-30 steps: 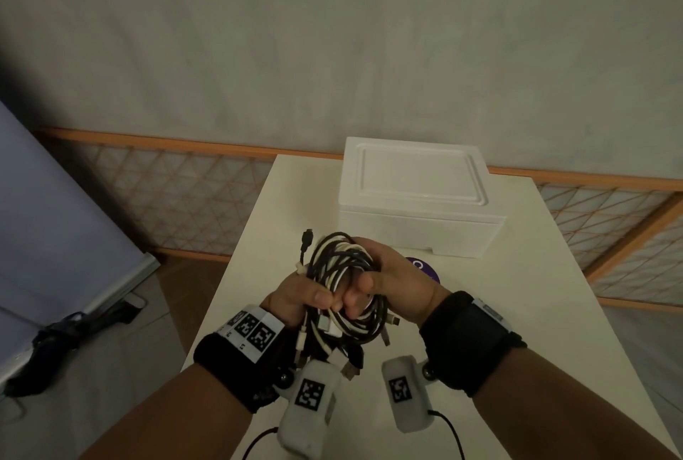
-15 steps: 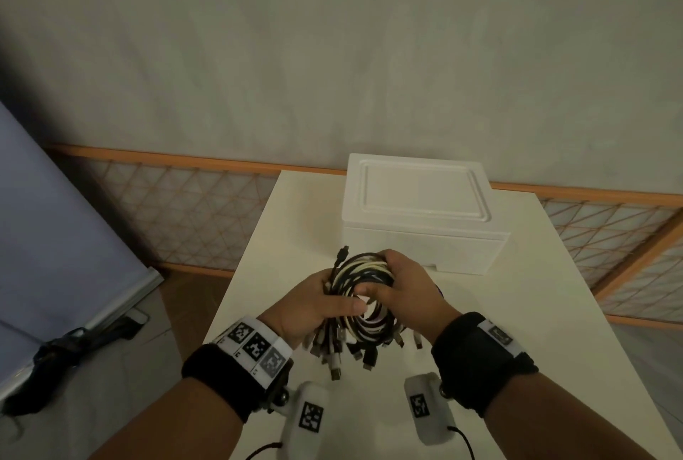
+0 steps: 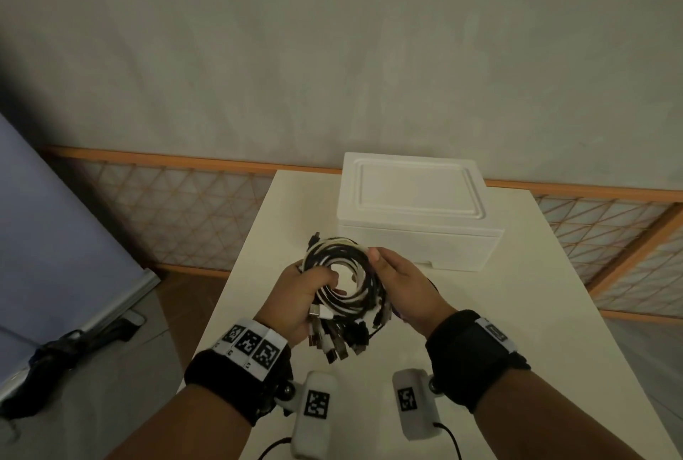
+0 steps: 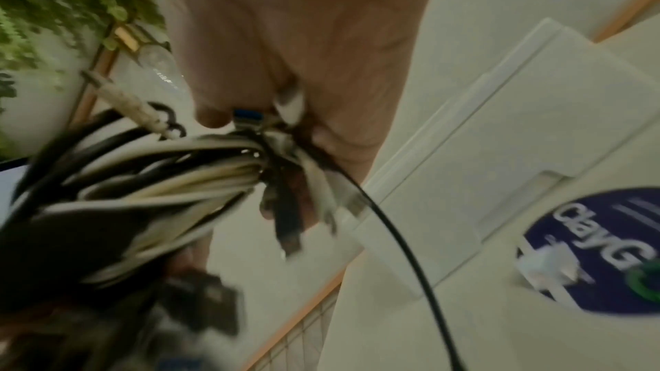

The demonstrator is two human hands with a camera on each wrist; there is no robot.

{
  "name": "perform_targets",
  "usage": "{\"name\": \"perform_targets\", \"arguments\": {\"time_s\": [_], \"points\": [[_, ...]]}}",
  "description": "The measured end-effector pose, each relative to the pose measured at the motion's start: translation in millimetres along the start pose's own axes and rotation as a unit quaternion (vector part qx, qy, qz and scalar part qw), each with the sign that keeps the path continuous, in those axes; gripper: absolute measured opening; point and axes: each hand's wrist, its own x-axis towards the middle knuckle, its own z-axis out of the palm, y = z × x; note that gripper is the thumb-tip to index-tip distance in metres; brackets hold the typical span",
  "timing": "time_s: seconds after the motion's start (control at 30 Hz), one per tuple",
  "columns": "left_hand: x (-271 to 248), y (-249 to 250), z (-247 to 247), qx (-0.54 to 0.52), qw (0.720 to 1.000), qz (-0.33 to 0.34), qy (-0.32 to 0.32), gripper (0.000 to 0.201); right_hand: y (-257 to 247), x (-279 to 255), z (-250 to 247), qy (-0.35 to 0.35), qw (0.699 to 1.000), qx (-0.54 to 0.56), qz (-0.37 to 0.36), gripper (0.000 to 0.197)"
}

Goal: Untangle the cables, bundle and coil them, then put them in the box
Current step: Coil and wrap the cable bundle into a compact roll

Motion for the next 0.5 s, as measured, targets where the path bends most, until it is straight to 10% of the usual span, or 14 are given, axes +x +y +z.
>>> {"name": "perform_targets", "arguments": {"time_s": [0.5], "points": [[7,2,-15,-0.091,0.991,-0.053,0.082,0.015,0,-12,28,0.051,0.967,0.218,0.12,0.031]]}}
